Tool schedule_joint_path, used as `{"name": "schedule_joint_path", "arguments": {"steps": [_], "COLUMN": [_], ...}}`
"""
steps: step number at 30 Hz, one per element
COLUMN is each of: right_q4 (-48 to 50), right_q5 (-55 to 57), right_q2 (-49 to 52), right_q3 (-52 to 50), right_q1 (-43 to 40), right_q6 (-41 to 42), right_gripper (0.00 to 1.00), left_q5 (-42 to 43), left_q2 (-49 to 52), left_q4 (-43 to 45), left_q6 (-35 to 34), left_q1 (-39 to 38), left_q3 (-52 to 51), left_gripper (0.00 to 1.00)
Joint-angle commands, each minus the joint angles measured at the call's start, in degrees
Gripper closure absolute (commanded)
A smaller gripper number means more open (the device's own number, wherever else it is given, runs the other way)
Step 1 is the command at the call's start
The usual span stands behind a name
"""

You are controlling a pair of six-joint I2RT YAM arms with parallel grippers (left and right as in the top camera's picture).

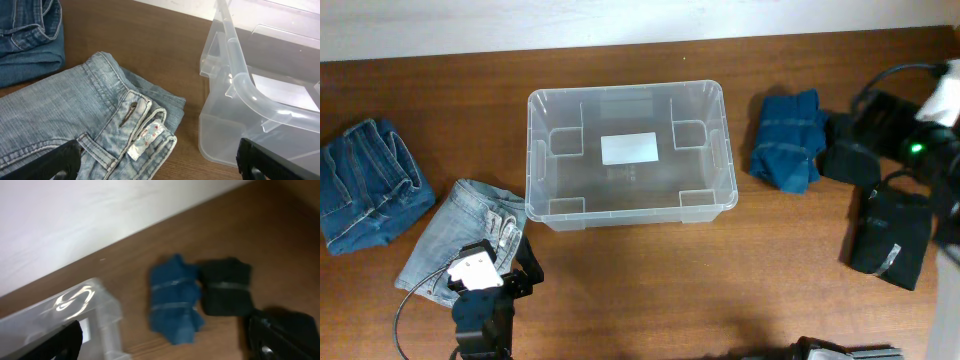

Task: Pack container
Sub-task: 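Reach the right gripper to the taped teal bundle and grasp it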

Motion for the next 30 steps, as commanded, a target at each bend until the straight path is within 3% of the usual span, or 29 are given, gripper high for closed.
{"name": "schedule_joint_path", "arguments": {"steps": [1,5,9,20,25,30], "right_q4": [-0.1,0.3,2.1,2.6,1.7,1.5], "right_q5": [0.5,-0.6,-8.4,-18.5,-19.3,-19.0], "right_q2": [3.3,6.3,10.4,27.5,32.4,35.7], "right_q3": [1.1,1.1,1.1,1.1,1.1,1.1], "right_q1": [-6.0,-9.4,-8.9,-8.5,-7.1,-5.4], "right_q6": [0.3,0.0,-10.3,-20.5,-24.0,-28.0], "right_gripper": [0.02,0.02,0.02,0.02,0.1,0.07], "left_q5": [1.0,1.0,1.0,1.0,1.0,1.0], "left_q2": [-0.5,-0.4,-0.5,-0.5,-0.4,-0.5], "left_q4": [0.2,0.2,0.2,0.2,0.2,0.2], "left_q6": [-0.1,-0.1,-0.1,-0.1,-0.1,-0.1], "left_q1": [0.2,0.2,0.2,0.2,0.2,0.2], "left_q3": [-0.8,-0.8,-0.8,-0.8,-0.8,-0.8], "left_gripper": [0.0,0.01,0.0,0.01,0.01,0.0]}}
